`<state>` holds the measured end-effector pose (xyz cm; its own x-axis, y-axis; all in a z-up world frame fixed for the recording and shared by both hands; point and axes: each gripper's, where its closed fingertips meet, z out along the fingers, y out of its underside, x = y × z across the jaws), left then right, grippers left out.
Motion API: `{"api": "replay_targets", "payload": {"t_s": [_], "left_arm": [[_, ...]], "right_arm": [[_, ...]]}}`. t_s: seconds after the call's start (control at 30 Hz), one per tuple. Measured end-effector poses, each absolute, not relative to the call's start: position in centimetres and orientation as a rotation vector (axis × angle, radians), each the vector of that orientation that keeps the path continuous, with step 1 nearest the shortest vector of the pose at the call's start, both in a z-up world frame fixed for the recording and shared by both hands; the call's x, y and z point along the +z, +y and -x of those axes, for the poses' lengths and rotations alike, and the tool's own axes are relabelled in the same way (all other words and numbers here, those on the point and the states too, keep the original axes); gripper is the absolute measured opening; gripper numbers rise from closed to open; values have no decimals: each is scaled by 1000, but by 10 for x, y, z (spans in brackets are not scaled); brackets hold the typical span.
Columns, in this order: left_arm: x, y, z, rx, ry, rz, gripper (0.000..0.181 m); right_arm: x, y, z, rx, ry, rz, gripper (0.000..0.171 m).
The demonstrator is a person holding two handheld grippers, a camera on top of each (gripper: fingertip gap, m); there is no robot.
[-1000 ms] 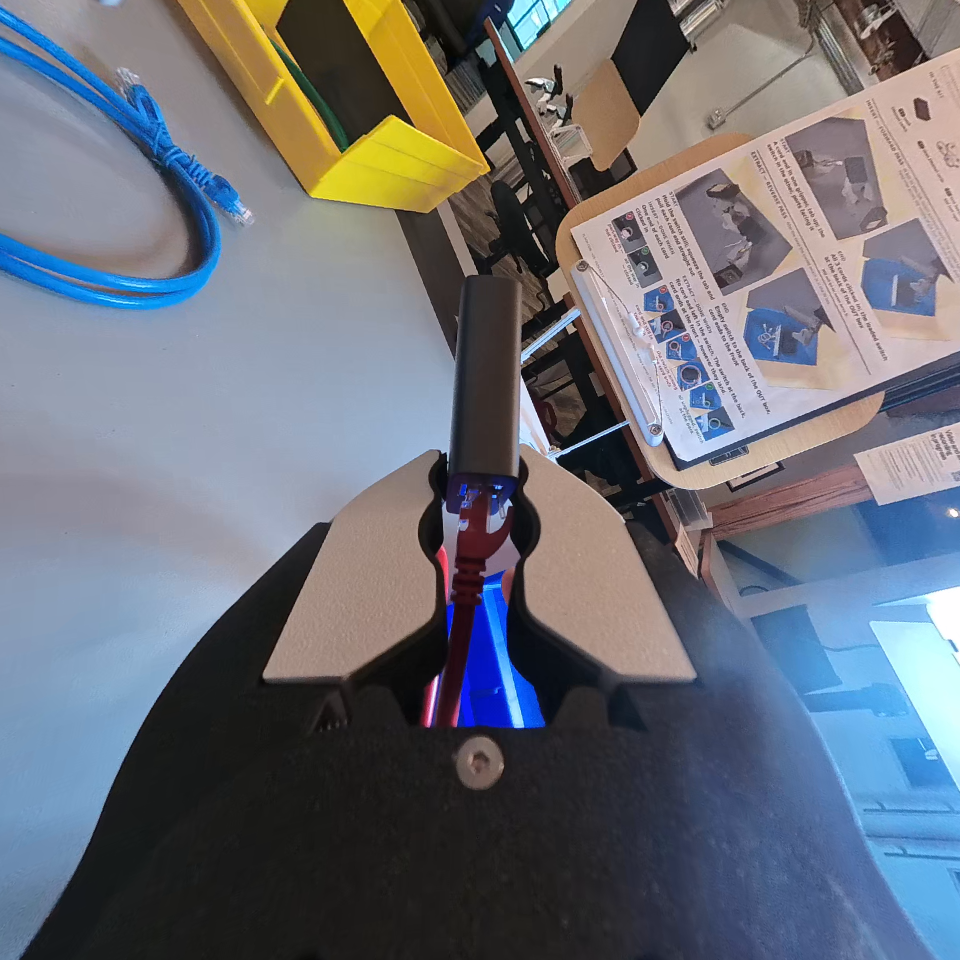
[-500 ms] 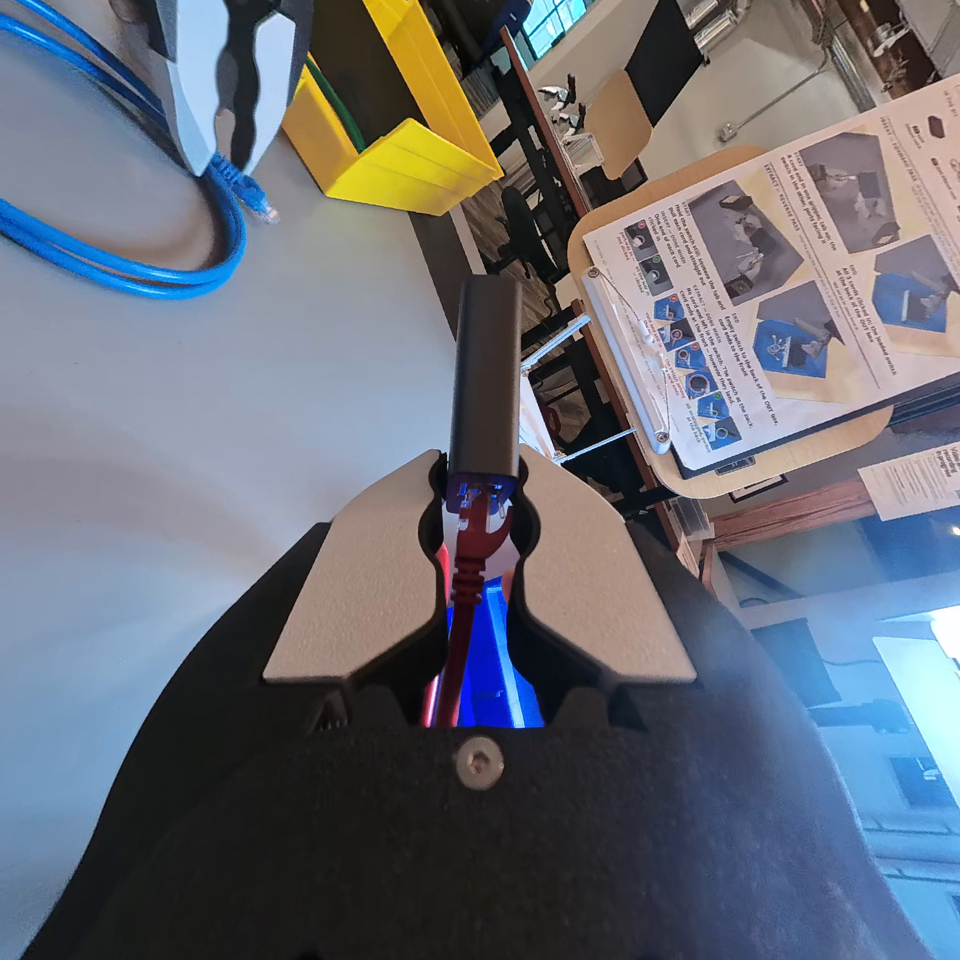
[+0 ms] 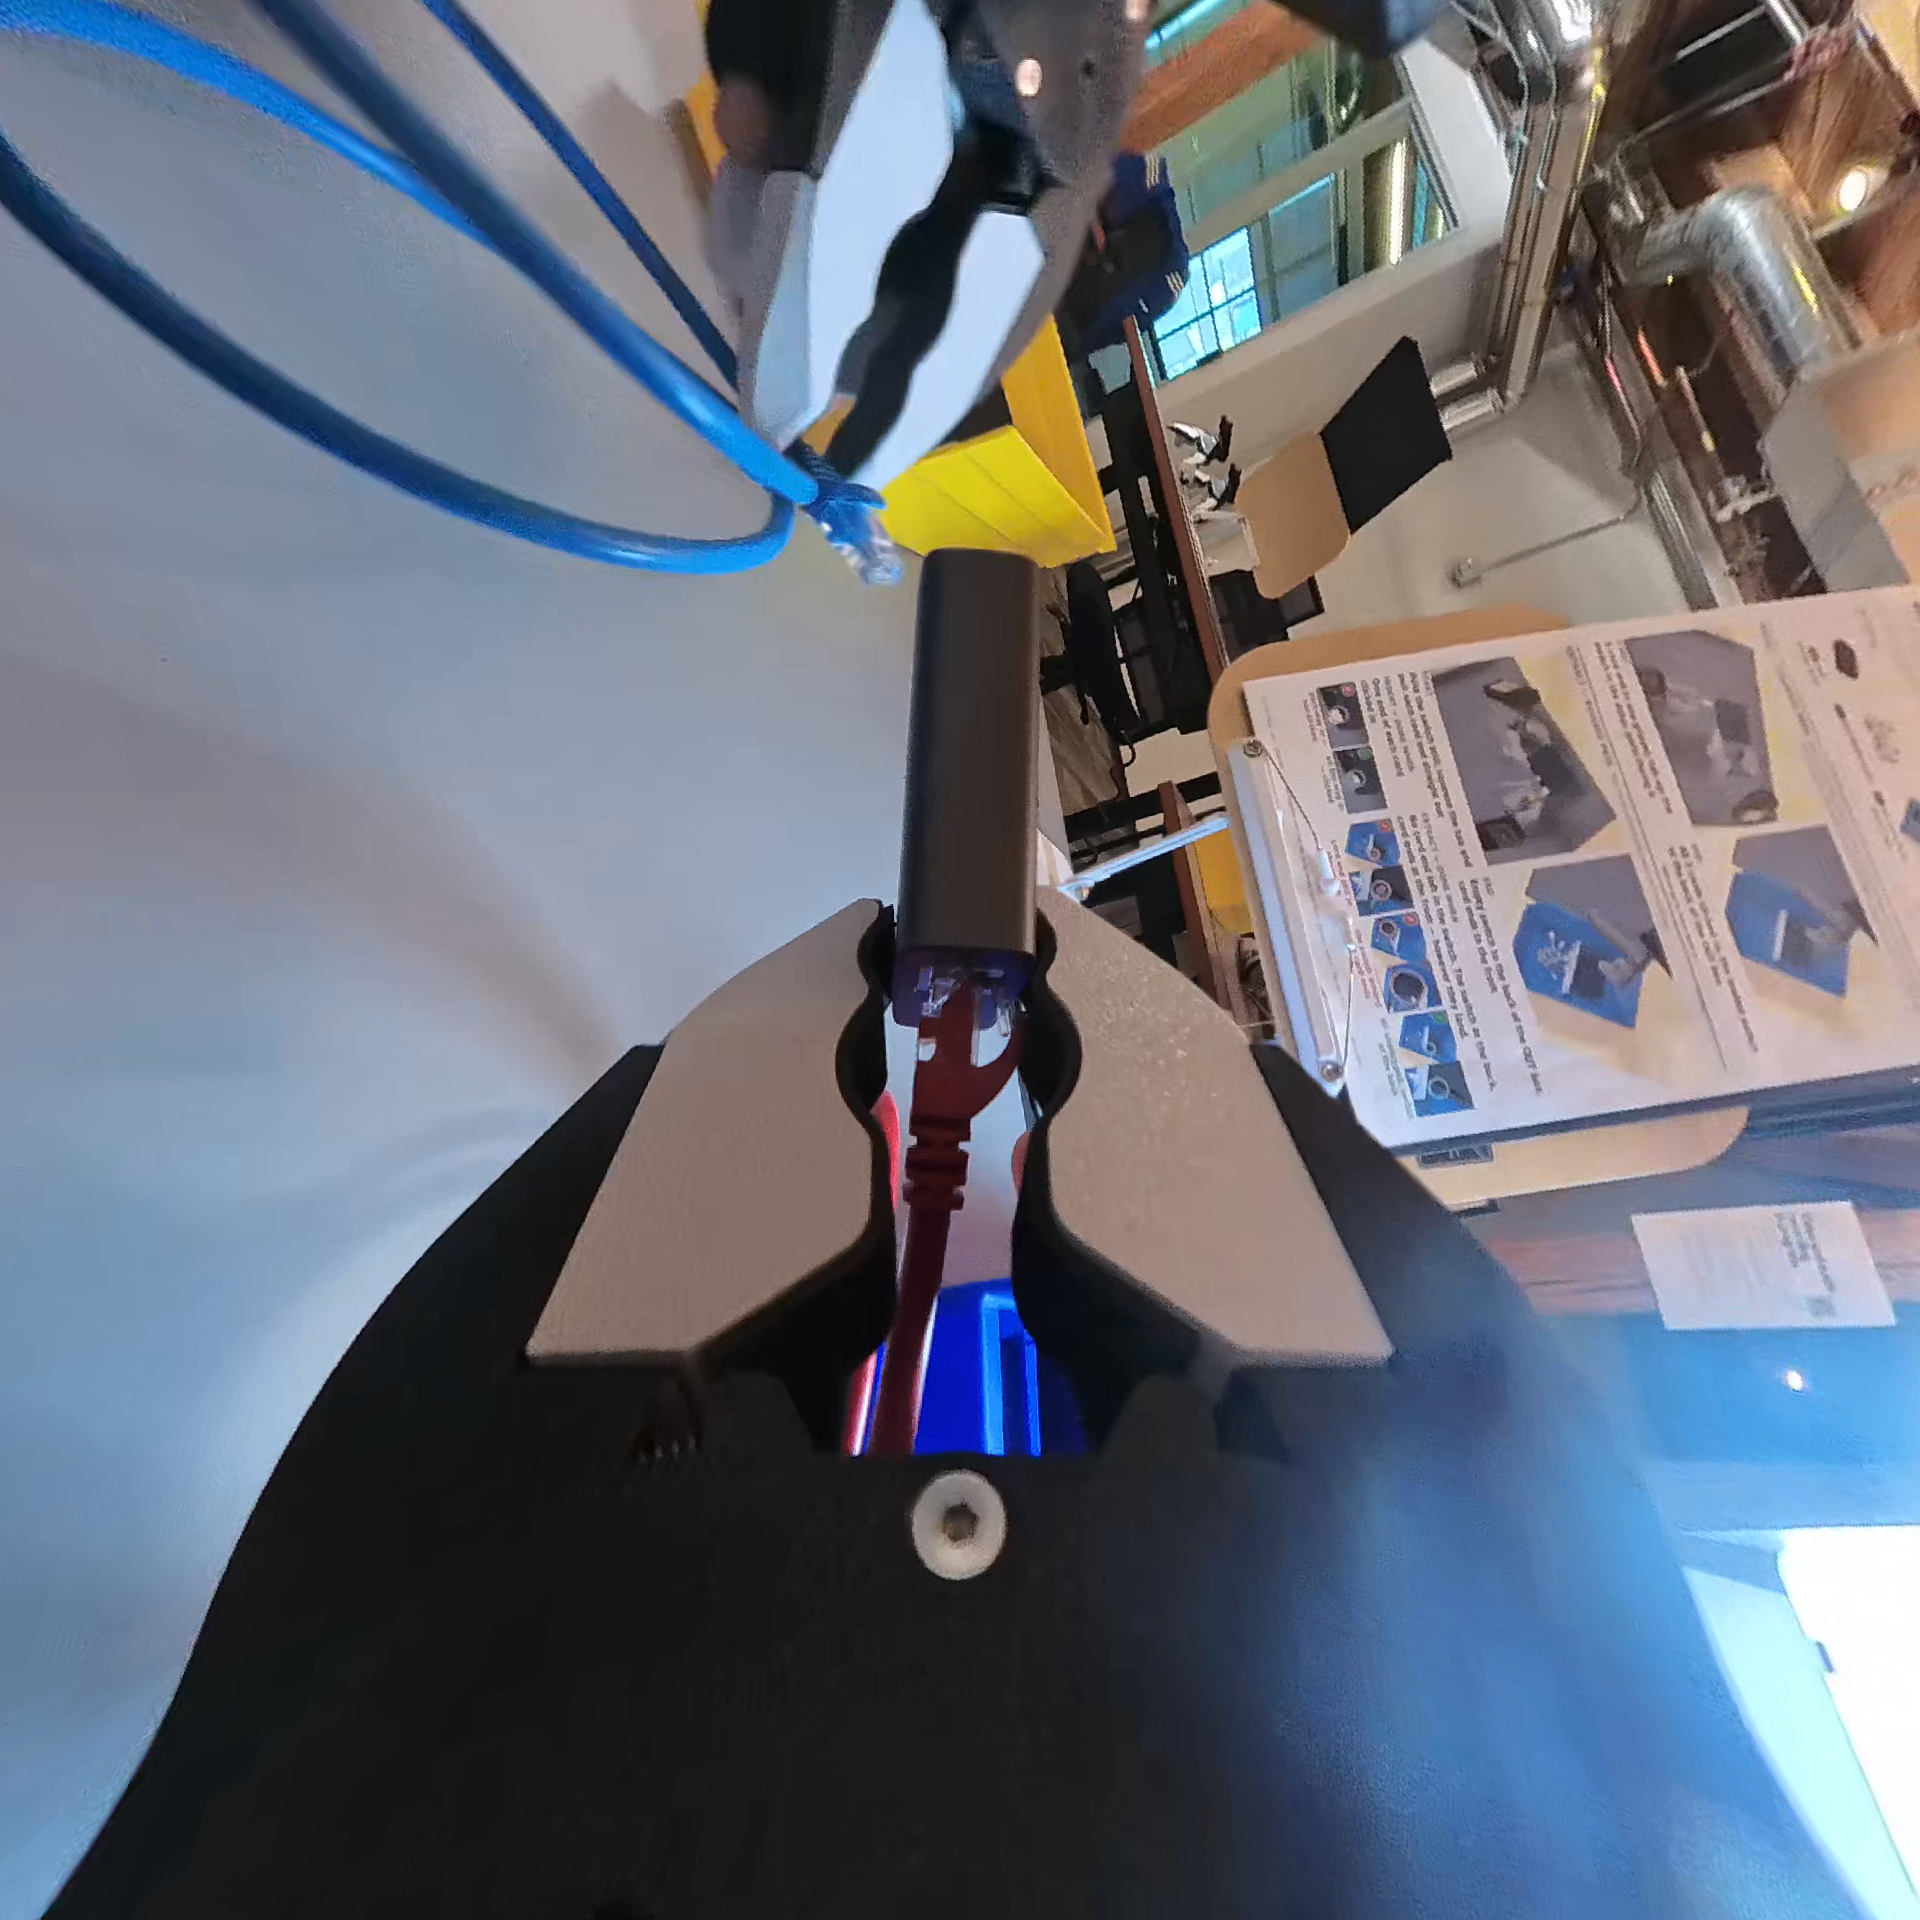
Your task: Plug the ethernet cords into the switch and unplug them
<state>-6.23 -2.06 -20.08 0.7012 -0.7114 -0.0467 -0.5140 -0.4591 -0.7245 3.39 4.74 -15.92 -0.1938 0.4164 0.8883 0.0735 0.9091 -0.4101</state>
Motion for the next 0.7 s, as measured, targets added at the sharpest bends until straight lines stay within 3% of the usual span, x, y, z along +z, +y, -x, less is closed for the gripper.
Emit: {"api": "replay_targets", "payload": {"t_s": [0.3, 0.7], "left_arm": [[-214, -28, 5, -468, 1149, 2168, 17], [-219, -47, 14, -603, 1130, 2197, 16]], "right_arm": [[-179, 25, -30, 247, -1809, 218, 22], [-198, 12, -23, 213, -1840, 146, 22]]}}
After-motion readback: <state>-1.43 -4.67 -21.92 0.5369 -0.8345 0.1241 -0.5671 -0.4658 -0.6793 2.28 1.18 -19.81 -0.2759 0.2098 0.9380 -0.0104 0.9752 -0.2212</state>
